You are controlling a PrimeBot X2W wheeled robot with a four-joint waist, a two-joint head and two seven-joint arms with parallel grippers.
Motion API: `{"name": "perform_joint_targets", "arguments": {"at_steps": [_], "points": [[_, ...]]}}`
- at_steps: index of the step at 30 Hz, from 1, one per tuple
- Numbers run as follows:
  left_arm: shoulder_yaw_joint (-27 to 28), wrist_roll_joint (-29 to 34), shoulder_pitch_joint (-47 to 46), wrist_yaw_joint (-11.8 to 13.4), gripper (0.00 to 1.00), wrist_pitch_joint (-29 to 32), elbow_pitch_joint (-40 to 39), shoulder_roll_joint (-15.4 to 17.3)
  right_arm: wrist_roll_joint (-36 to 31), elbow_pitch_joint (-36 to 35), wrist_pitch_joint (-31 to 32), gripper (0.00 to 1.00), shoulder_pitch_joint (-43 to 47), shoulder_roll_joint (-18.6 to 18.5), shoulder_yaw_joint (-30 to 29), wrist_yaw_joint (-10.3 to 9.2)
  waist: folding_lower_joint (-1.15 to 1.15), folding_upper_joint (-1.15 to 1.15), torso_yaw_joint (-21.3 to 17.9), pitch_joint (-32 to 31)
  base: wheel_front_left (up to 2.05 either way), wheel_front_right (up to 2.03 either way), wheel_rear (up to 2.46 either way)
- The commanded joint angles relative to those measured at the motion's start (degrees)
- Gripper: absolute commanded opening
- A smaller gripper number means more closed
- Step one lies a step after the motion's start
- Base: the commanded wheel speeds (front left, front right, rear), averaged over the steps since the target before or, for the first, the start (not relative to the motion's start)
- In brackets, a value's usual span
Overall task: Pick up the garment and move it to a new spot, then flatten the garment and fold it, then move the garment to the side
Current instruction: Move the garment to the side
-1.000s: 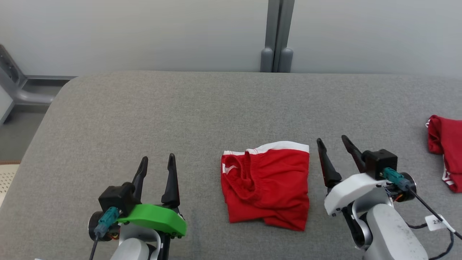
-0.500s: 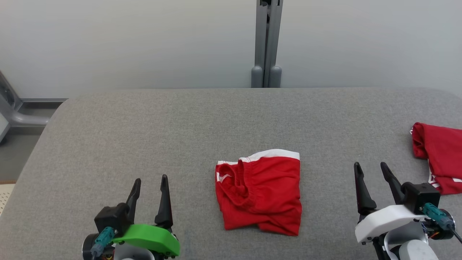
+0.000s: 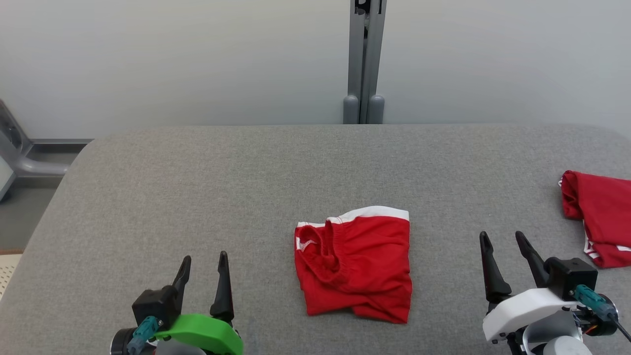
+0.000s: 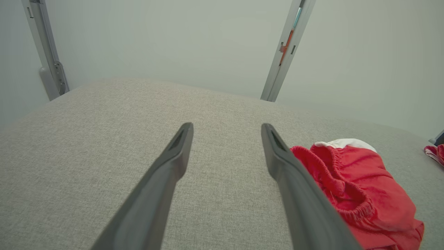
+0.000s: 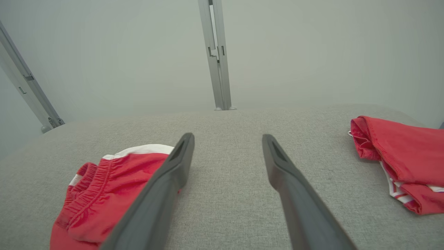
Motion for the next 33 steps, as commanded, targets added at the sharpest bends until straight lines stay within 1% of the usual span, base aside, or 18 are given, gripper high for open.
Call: {"name": "perform_joint_targets", "arguments": {"at_steps": [1,11,17,23,29,33], "points": [[0.1,-0.1,-0.5,-0.2,1.00,-0.2,0.2,0.5,-0.5,-0.1,-0.1,1.00,0.6,-0.1,-0.2,-0.01,0.00,0.00,0.0,0.0,0.00,0.00,0.00],[-0.2,-0.2,-0.9,-0.1,1.00,-0.2,0.3,0.5,-0.9,0.5,0.4,1.00,0.6,-0.1,-0.6,-0.01,0.00,0.00,0.3,0.4,0.00,0.00,0.00],[-0.3,-0.3,-1.1,-0.2,1.00,-0.2,0.2,0.5,-0.4,2.0,3.2,1.00,-1.0,-0.1,-0.6,-0.01,0.00,0.00,1.1,1.0,0.00,0.00,0.00],[-0.4,-0.6,-1.6,-0.1,1.00,0.0,0.4,0.5,1.4,3.9,7.4,1.00,-4.5,-0.2,0.2,-0.01,0.00,0.00,2.4,1.8,0.00,0.00,0.00],[-0.4,-0.7,-2.2,-0.3,1.00,0.1,0.7,0.9,3.3,6.4,14.1,1.00,-9.1,-0.2,0.7,-0.01,0.00,0.00,4.4,2.8,0.00,0.00,0.00],[0.0,-1.0,-2.7,0.1,1.00,0.0,0.5,0.8,4.0,9.1,18.0,1.00,-11.6,-0.2,0.0,-0.01,0.00,0.00,6.4,3.7,0.00,0.00,0.00]]}}
